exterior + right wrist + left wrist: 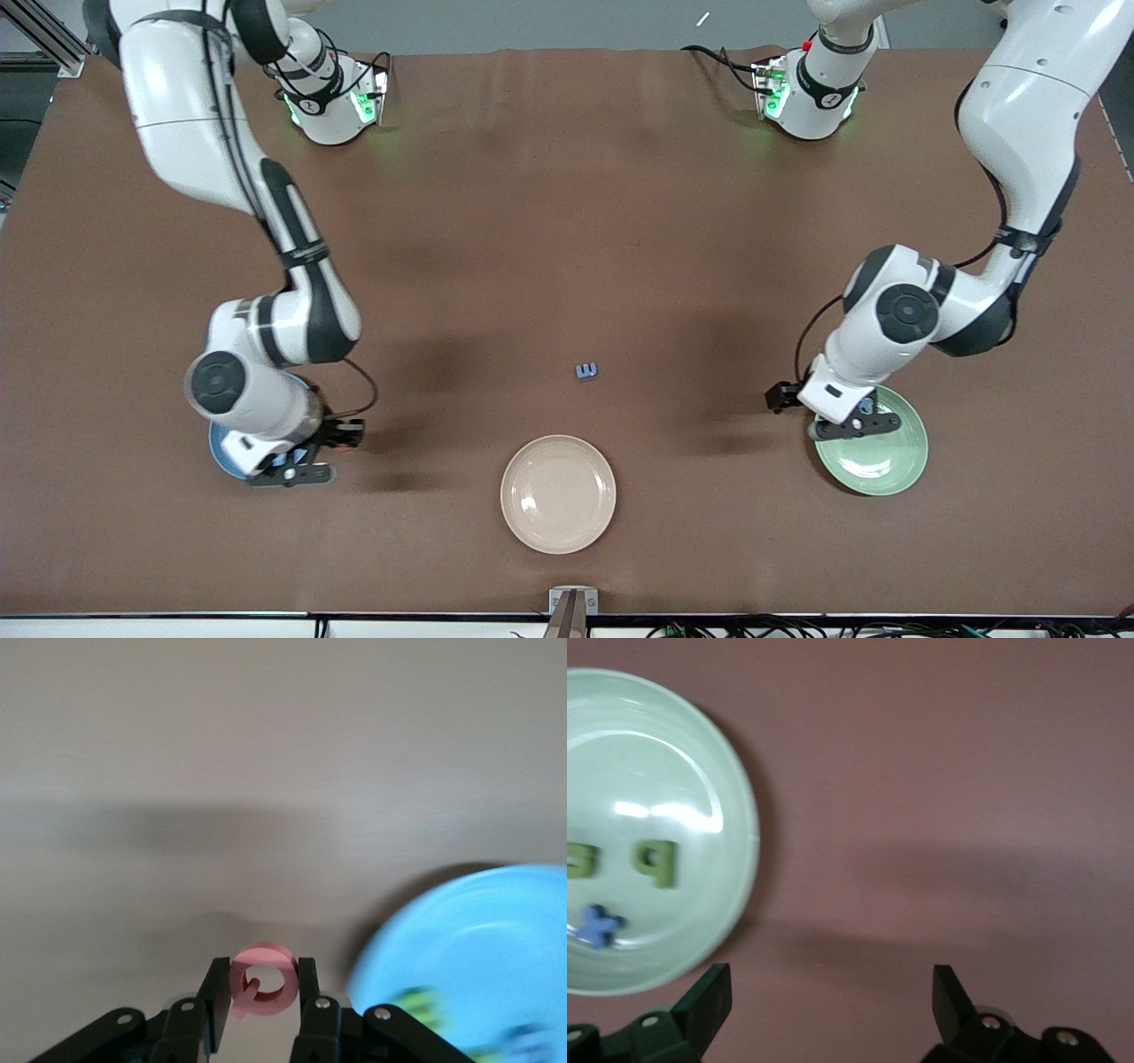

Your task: Sort uppercase to blue plate, lowercase to green plate

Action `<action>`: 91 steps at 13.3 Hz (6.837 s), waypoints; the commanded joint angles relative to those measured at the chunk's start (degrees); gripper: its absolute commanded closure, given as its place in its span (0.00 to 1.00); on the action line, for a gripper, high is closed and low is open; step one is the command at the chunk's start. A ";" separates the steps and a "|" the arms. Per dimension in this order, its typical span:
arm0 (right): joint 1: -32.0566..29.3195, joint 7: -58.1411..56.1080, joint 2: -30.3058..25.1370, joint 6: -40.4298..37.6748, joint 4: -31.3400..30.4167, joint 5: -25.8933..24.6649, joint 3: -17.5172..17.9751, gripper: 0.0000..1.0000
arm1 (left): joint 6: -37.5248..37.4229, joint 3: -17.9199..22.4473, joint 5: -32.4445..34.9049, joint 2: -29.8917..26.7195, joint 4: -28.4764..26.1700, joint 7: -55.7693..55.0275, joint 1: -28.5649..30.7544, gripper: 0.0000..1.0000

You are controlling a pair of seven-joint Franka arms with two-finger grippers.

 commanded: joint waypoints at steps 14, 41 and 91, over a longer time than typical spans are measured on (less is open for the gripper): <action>-10.52 -21.28 1.35 -0.63 -1.46 3.42 1.55 0.33 | -8.18 9.73 -7.01 12.42 22.81 -25.45 -34.80 0.16; -9.11 -5.20 -37.21 -35.72 -1.16 -5.98 0.67 0.00 | -4.83 16.78 -8.42 20.87 29.24 -30.73 -44.49 0.58; -12.37 0.43 -45.32 -33.68 -9.28 -5.99 5.24 0.00 | -22.83 14.67 -4.90 -0.82 28.18 19.54 -4.15 0.00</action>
